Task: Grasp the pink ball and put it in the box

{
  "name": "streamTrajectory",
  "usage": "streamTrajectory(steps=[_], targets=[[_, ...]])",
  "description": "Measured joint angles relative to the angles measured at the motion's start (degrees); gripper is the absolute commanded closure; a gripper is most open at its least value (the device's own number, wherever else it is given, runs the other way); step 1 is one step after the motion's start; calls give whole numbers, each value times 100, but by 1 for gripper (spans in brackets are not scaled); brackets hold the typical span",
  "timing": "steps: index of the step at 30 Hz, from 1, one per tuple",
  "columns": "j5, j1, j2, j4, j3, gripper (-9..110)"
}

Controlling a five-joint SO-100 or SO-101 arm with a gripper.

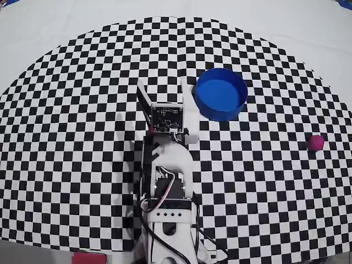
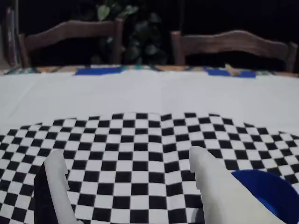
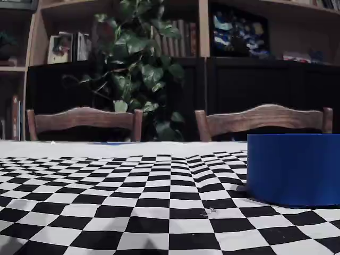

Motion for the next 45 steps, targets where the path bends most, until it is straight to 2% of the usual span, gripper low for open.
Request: streamTrajectory(steps=[16,45], targets=[[0,387,0,0,0,70],[0,2637,-176,-272,0,70]])
